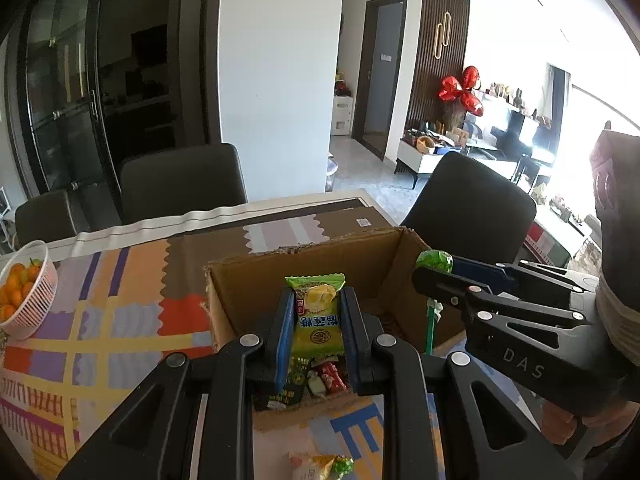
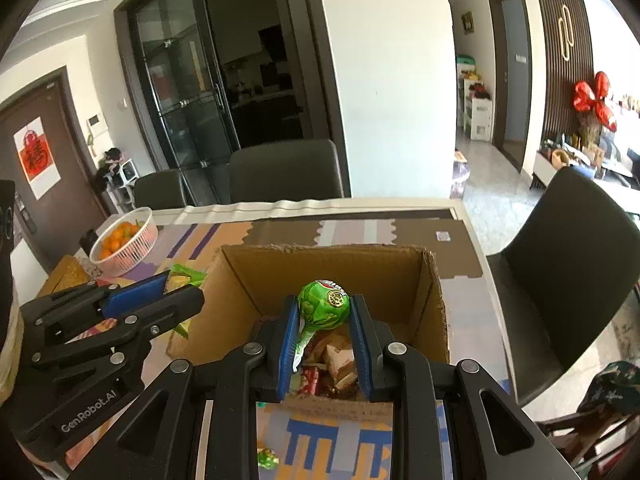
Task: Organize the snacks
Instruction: 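Carry the lollipop and yellow-green candy into the box and release both, then move both grippers back to the DENMAS pastry and green candy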
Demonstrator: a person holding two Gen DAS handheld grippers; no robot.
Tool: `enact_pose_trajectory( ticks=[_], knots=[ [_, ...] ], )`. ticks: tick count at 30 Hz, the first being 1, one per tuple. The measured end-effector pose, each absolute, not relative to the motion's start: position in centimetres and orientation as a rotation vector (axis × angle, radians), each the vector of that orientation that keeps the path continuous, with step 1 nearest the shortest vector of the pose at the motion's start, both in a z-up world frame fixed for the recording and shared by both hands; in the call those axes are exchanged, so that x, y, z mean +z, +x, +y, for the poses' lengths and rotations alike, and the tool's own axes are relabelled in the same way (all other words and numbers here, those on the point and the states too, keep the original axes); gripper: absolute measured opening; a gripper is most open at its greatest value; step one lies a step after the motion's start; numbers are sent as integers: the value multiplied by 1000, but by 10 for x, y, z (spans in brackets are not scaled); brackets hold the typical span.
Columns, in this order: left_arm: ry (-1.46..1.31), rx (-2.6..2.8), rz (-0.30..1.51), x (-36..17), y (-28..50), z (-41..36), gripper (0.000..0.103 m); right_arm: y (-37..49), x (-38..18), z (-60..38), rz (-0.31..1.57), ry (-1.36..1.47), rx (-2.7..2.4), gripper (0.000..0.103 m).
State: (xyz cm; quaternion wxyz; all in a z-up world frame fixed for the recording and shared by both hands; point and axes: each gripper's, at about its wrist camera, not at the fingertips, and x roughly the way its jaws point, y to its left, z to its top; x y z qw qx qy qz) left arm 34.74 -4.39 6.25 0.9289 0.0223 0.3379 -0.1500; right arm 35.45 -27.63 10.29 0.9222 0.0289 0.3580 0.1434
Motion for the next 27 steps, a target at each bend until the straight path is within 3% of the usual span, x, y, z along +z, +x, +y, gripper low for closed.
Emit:
enact_pose_trajectory(
  ticks=[2, 4, 6, 20, 27],
  knots=[
    [66, -278, 694, 61, 350, -45, 33, 360, 99, -278, 745, 64, 283, 28],
    [75, -262, 679, 61, 348, -44, 43, 362, 97, -279, 764, 58, 271, 41],
    [87, -245, 674, 60, 341, -42, 46, 360, 95, -279, 769, 62, 258, 43],
    [119, -223, 702, 44, 279, -21, 49, 293, 93, -267, 702, 28, 280, 43],
    [128, -247, 772, 13, 264, -10, 48, 277, 67, -257, 763, 26, 300, 43]
  ],
)
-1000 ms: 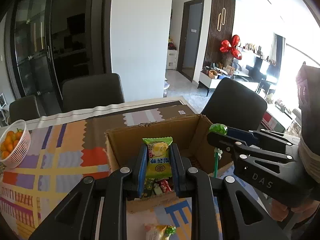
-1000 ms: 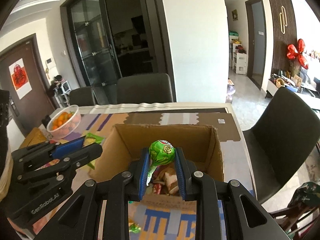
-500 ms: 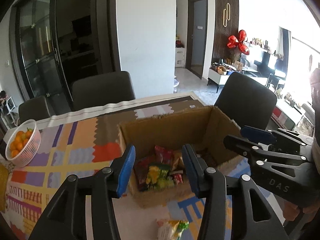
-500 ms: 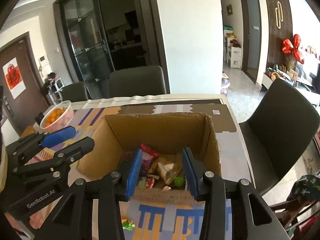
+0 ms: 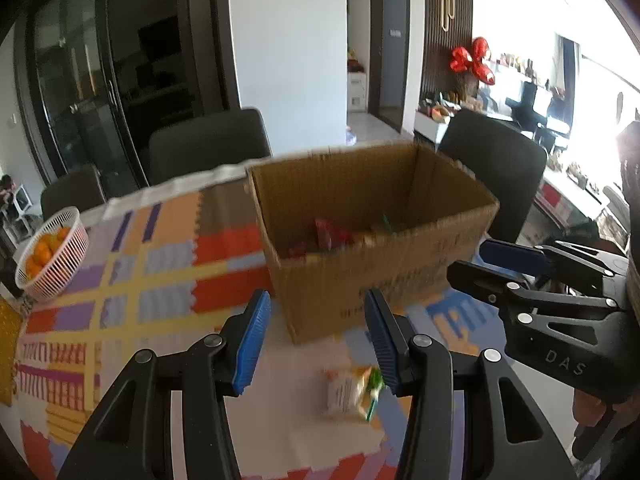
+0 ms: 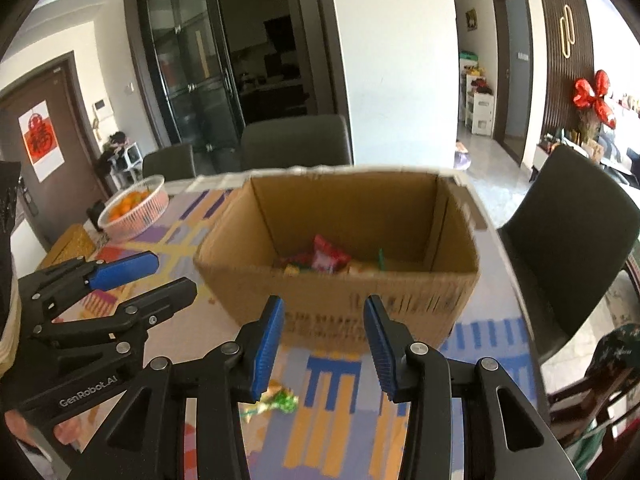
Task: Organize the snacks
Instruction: 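Move both grippers back to the DENMAS pastry and green candy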
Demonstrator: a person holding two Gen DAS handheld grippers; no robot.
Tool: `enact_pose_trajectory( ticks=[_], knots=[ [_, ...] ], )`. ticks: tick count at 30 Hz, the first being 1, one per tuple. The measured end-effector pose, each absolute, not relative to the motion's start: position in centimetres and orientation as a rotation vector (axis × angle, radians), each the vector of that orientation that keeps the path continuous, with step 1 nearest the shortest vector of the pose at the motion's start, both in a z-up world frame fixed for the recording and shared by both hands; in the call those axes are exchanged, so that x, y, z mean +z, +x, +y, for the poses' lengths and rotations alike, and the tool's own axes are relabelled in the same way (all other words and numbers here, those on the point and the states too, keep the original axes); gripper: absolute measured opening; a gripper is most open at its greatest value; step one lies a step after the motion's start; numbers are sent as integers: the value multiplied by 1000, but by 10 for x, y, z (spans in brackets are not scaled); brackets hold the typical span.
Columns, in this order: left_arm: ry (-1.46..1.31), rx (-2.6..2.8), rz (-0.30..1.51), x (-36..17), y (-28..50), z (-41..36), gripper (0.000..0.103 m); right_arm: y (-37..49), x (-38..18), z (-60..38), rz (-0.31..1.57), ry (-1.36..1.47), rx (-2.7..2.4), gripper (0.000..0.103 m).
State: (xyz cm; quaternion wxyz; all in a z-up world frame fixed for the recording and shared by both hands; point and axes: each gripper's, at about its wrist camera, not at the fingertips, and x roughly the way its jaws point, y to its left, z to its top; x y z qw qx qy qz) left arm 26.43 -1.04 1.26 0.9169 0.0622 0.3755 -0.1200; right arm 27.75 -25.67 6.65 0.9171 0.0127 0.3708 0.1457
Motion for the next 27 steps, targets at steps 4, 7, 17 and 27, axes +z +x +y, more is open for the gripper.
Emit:
enact_pose_trajectory(
  ticks=[4, 7, 17, 27],
  knots=[
    [128, -266, 803, -6, 257, -8, 48, 273, 44, -251, 823, 39, 319, 43],
    [121, -282, 823, -20, 253, -5, 48, 271, 28, -248, 861, 39, 323, 43],
    [136, -329, 877, -58, 252, -4, 48, 275, -18, -235, 978, 75, 351, 43],
    [113, -397, 955, -90, 260, -11, 46, 278, -43, -232, 1033, 76, 337, 43]
  ],
)
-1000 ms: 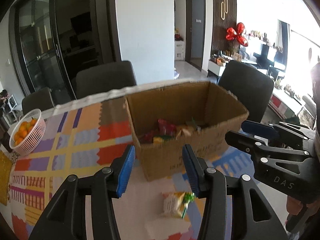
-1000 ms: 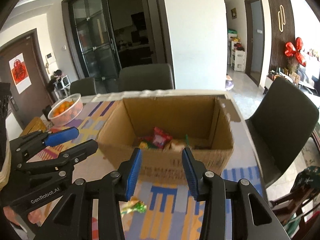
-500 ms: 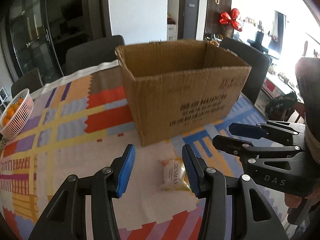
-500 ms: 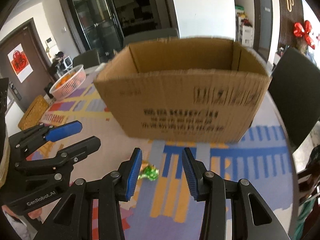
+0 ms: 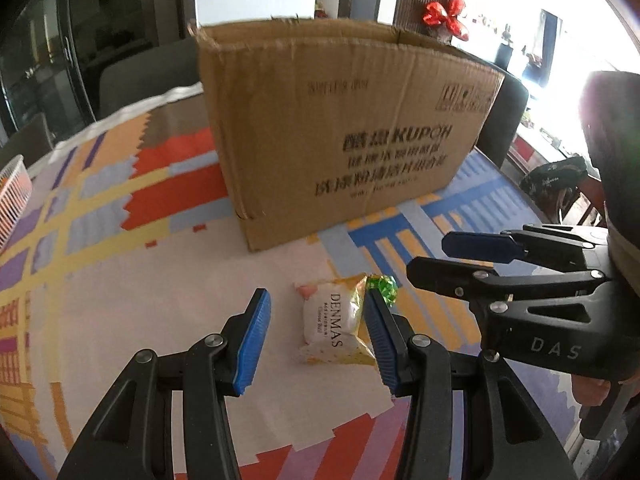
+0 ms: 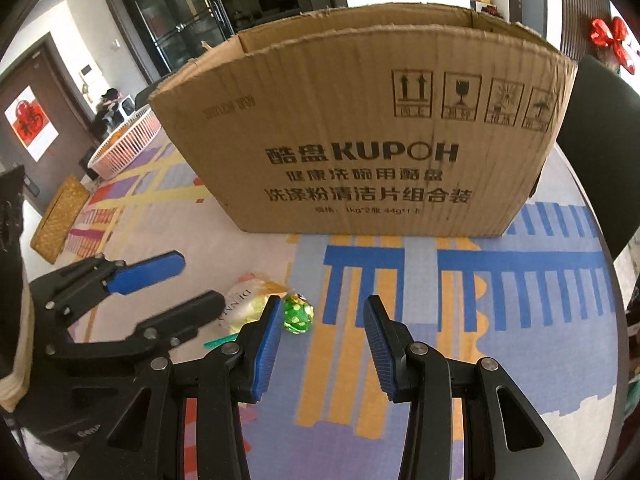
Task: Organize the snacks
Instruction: 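Move both grippers back to the DENMAS pastry and green candy, then grasp the green candy with the right gripper while the left grasps the DENMAS pastry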
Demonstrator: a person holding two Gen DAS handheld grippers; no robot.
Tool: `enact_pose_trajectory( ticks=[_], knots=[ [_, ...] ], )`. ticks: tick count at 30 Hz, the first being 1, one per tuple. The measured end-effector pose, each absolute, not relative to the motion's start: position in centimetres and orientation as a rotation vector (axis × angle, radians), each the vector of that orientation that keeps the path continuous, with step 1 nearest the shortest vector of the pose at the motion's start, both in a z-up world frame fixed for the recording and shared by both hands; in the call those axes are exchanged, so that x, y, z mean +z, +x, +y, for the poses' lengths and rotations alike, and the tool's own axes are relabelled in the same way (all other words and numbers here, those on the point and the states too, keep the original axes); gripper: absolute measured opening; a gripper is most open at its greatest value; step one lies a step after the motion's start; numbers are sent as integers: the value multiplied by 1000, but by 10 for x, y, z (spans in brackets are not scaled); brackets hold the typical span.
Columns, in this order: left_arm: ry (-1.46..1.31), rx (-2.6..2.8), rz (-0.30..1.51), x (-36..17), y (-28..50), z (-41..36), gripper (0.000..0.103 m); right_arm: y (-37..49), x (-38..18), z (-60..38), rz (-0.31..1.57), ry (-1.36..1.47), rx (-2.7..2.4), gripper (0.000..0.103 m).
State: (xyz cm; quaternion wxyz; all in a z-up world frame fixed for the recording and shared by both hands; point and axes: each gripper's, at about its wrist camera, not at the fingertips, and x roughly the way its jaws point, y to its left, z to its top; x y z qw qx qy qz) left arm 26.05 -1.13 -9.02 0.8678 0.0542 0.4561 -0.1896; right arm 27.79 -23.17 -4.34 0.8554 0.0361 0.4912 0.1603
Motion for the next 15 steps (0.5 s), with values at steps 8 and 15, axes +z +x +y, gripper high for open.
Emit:
enact_pose_trajectory(
  ticks=[8, 15],
  knots=[
    [92, -423, 1002, -107, 266, -11, 45, 283, -54, -227, 1058, 88, 345, 43],
    [52, -420, 1038, -120, 268, -5, 39, 288, -66, -214, 1088, 74, 361, 42]
  ],
)
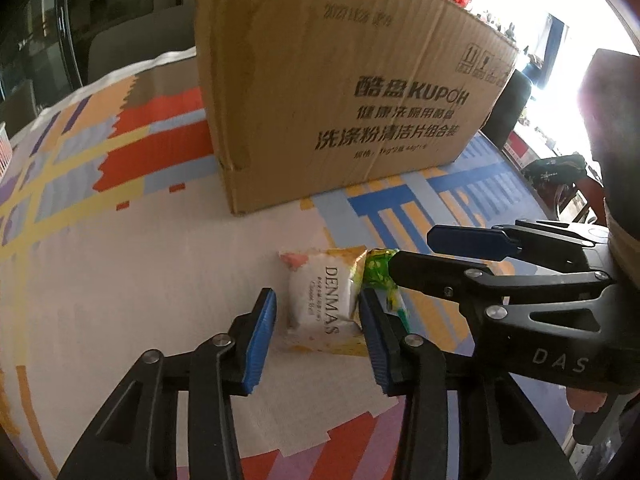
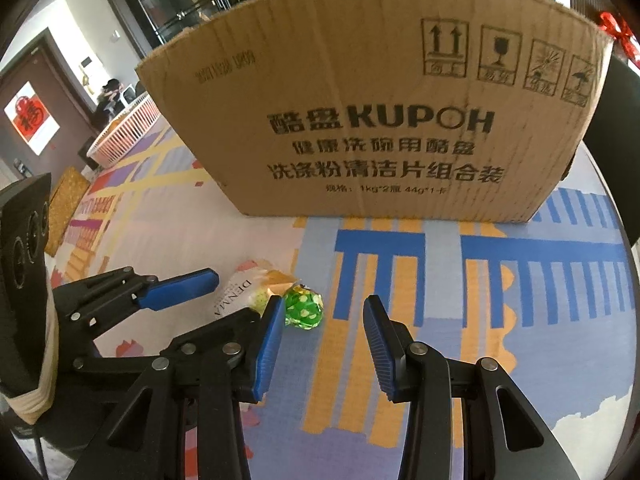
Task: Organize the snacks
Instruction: 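Grasp the green candy with the right gripper while the left grasps the DENMAS pastry, then carry the green candy and DENMAS pastry into the box and release both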
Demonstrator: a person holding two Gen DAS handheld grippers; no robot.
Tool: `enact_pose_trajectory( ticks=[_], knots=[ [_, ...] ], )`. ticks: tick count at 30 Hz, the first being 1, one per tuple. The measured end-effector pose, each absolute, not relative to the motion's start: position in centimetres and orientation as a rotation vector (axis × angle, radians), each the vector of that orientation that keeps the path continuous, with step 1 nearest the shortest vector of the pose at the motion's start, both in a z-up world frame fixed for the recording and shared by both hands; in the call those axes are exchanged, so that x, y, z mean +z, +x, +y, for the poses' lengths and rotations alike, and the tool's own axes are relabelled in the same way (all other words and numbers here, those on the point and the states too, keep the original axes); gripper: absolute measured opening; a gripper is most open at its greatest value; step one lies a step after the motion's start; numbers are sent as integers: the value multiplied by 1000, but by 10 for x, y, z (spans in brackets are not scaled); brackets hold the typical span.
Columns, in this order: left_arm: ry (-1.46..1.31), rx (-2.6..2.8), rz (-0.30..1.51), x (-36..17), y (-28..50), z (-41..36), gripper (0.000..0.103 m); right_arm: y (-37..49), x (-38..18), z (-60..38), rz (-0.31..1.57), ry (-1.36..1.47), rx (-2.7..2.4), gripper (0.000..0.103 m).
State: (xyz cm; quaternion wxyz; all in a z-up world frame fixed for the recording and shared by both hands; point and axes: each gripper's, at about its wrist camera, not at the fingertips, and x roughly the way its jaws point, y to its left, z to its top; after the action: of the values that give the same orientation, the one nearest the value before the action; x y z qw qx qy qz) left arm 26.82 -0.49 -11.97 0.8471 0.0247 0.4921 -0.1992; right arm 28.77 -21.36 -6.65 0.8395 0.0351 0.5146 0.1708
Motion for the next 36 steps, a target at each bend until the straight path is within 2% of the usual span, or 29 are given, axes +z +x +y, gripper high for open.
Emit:
enact_pose_trajectory(
  ticks=[9, 13, 17, 19, 27, 36],
  knots=[
    [41, -393, 1024, -121, 264, 7, 35, 295, -77, -199, 1108, 69, 382, 41],
    [12, -361, 1016, -119, 261, 18, 34, 298, -82, -192, 1124, 61, 386, 33],
    [-18, -337, 1010, -117, 260, 24, 34, 291, -86, -186, 1123, 20, 390, 31],
    [-24, -328, 1011, -116, 259, 25, 34, 289, -86, -182, 1112, -6, 382, 26],
    [-40, -318, 979, -101, 251, 21, 34, 284, -80, -187, 1098, 8, 387, 26],
    [-50, -309, 896, -68, 236, 10, 34, 262, -47, -211, 1006, 11, 357, 26]
  ],
)
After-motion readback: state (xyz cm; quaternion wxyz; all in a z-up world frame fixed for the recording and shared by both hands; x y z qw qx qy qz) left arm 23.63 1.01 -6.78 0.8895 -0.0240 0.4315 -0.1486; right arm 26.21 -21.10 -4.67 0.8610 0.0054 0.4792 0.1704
